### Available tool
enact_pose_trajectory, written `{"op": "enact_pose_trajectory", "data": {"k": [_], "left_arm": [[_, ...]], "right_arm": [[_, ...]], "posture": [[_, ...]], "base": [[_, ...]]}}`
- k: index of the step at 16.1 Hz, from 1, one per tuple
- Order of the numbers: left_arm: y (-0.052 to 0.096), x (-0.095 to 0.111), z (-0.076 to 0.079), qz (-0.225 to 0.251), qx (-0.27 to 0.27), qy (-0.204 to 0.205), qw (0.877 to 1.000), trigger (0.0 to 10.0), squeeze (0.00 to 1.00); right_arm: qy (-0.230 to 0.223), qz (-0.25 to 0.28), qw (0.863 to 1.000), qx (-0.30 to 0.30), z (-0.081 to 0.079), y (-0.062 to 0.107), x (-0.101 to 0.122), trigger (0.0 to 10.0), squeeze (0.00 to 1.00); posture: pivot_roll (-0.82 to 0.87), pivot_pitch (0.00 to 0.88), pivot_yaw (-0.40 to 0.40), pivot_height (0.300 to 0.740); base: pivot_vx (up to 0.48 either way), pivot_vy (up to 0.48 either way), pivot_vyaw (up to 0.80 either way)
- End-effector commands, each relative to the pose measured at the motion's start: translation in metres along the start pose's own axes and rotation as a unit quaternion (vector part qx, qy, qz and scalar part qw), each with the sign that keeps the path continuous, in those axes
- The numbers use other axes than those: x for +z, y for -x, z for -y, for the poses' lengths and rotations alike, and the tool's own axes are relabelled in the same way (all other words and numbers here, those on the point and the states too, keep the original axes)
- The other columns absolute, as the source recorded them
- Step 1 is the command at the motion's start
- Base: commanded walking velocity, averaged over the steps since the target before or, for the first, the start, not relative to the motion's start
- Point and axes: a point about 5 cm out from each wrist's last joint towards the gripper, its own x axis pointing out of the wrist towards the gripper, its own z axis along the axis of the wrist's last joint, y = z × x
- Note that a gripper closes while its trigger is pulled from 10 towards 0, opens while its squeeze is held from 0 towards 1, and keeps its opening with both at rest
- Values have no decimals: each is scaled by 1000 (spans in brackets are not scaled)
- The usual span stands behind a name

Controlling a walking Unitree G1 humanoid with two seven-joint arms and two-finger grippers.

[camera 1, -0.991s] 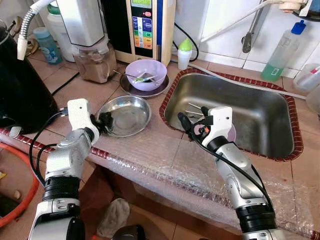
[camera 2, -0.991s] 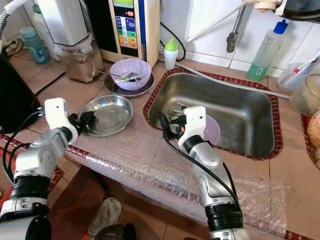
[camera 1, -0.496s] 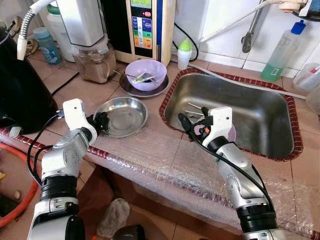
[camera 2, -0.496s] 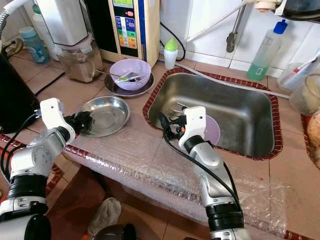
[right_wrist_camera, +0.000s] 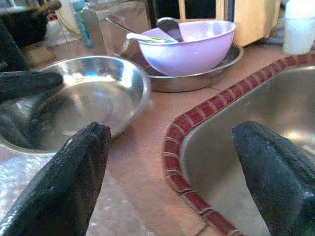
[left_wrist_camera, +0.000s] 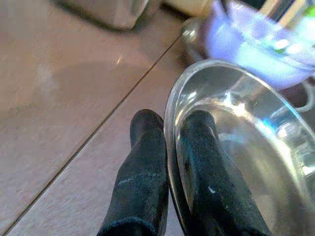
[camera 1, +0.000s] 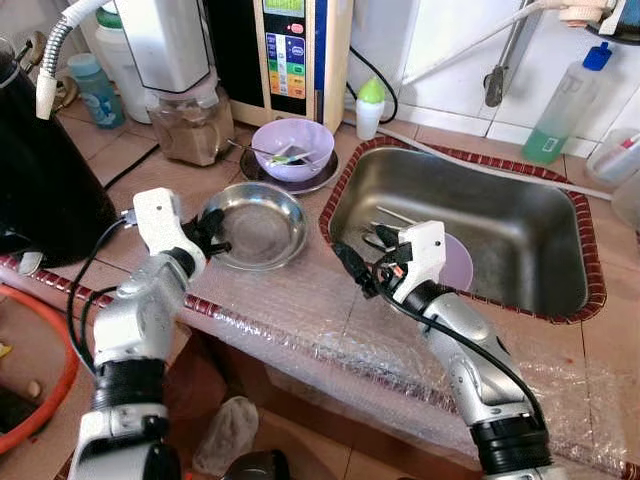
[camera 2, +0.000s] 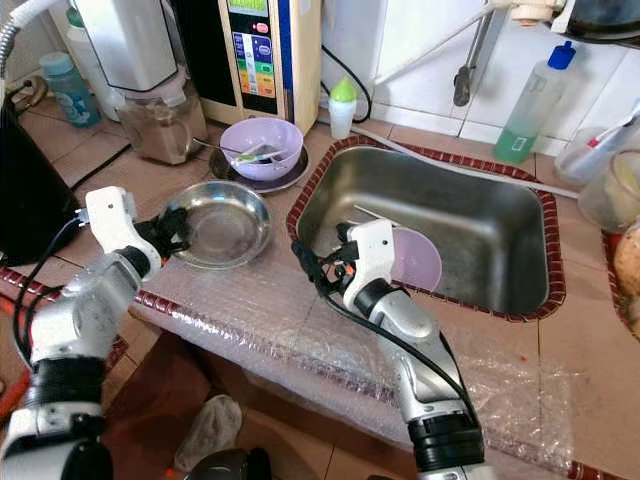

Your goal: Kitchen organization

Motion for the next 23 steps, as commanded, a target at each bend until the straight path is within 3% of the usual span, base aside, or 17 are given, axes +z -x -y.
{"op": "enact_pose_trajectory", "data": {"k": [1, 5, 9, 11, 12, 13, 18, 23], "left_arm": [[1, 1, 10, 15, -20, -22, 999, 0, 0], [7, 3, 37, 58, -92, -32, 994, 0, 0], [9, 8, 47, 84, -128, -18, 988, 0, 0], [11, 9, 53, 91, -150, -18, 984, 0, 0], [11, 7, 55, 89, -156, -21, 983, 0, 0], [12, 6, 59, 90, -169, -19, 981, 0, 0], [15, 6, 64, 96, -193, -17, 976, 0, 0], [13, 8, 65, 98, -197, -18, 975, 0, 0]], "right_arm": [[-23, 10, 1000, 6, -1, 1, 6, 10000, 0], [-54, 2, 998, 13, -5, -4, 4, 10000, 0], [-73, -6, 997, -9, -9, -11, -1, 10000, 0], [-54, -17, 998, -27, -6, -14, -3, 10000, 0], [-58, -19, 997, -36, -4, -16, -3, 5490, 0], [-80, -14, 996, -44, -2, -18, -1, 0, 0], [-156, -2, 985, -76, 5, -24, 10, 0, 0], [-195, -1, 976, -100, 15, -22, 12, 0, 0]], "posture": [[-69, 19, 24, 740], [-71, 18, 24, 740], [-72, 15, 23, 740], [-70, 14, 22, 740], [-70, 14, 22, 740], [-69, 13, 22, 740], [-68, 16, 20, 740], [-80, 3, 28, 740]], "base": [[0, 0, 0], [0, 0, 0], [0, 0, 0], [0, 0, 0], [0, 0, 0], [0, 0, 0], [0, 0, 0], [0, 0, 0]]}}
